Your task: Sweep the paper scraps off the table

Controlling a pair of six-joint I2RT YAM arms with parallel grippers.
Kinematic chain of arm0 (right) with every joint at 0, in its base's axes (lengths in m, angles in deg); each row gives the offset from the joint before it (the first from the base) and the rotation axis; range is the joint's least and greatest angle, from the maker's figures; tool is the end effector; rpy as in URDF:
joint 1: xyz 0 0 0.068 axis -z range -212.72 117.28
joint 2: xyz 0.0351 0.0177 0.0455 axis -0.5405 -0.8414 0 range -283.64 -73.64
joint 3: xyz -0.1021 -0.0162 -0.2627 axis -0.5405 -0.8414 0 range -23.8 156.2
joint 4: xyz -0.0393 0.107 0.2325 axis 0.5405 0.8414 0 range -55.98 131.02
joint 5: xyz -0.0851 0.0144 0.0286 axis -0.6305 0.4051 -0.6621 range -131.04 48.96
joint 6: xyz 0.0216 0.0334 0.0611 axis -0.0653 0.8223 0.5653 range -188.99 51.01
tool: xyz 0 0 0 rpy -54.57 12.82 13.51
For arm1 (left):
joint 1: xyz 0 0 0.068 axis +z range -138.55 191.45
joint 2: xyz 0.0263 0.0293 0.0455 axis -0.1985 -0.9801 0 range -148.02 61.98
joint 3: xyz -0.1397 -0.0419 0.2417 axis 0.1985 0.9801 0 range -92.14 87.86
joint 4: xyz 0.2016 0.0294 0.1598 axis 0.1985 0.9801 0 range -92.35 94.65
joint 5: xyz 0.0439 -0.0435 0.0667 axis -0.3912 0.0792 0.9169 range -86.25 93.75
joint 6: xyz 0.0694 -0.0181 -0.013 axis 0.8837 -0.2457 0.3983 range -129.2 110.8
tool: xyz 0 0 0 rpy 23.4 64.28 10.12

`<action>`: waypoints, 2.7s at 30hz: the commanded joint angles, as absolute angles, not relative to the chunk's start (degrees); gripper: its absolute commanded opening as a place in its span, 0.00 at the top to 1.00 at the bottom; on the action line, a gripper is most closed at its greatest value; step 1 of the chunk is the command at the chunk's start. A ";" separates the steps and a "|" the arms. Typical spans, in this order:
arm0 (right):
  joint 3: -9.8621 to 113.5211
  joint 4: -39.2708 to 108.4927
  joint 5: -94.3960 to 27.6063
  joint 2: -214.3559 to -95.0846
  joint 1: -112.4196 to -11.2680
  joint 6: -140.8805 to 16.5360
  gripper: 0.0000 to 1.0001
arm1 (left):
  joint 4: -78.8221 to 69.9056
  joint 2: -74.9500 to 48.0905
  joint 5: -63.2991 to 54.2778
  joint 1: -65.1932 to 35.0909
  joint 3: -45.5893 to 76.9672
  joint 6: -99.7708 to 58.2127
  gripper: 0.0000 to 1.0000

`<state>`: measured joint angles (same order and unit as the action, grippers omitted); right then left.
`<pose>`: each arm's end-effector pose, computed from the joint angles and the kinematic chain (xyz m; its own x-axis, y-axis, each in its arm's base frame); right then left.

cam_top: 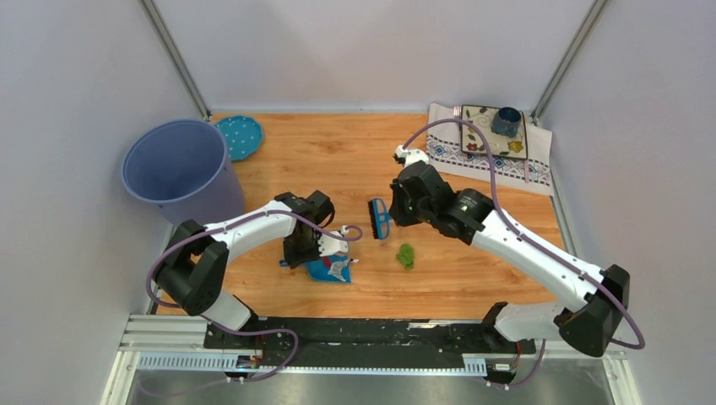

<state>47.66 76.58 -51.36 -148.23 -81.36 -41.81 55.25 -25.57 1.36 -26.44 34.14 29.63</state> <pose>0.1970 0.2073 0.3286 -0.7201 -0.1381 -0.6800 -0.3675 0.9072 0.2050 0.1876 -0.1491 0.1676 -0.2304 0.9731 -0.0066 0.9720 0.2298 -0.0481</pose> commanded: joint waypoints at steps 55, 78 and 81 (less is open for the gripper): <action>42.63 71.48 -35.63 -155.90 -84.74 -35.07 1.00 | 56.36 -27.76 -4.78 -28.54 32.40 27.89 1.00; 63.28 94.29 -70.90 -138.78 -88.26 -41.92 1.00 | 52.22 -17.05 -13.12 -25.56 30.04 24.38 1.00; 63.91 100.10 -76.80 -131.84 -87.04 -41.04 1.00 | 53.80 -15.11 -13.30 -24.15 26.97 23.76 1.00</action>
<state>61.01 90.53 -64.30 -139.94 -88.11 -40.32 52.60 -18.91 -10.71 -26.00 32.51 25.94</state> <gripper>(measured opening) 0.068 0.043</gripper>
